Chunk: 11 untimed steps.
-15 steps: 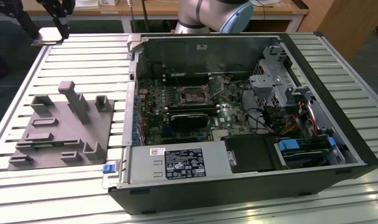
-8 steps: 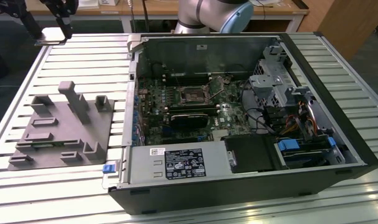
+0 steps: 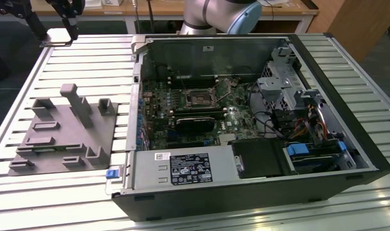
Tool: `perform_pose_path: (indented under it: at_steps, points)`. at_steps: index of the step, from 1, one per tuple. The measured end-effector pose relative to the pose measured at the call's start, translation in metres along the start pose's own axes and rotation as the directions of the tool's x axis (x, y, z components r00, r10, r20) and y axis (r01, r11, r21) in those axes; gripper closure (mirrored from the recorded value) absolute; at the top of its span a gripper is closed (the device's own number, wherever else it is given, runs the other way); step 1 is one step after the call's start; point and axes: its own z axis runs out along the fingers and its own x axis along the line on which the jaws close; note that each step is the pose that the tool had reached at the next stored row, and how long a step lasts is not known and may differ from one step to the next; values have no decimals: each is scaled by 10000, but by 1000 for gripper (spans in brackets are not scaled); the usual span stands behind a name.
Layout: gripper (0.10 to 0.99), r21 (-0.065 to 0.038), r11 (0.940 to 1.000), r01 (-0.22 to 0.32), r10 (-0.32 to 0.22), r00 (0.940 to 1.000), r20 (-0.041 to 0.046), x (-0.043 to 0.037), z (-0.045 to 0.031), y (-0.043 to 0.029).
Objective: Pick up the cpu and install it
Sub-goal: 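Pick up the cpu and move it towards the insertion slot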
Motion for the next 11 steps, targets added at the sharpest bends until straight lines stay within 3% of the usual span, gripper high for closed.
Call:
perform_pose_path:
  at_steps: [11]
  points:
    - [561, 0, 10000, 0, 0, 10000, 0, -192, 3, 1]
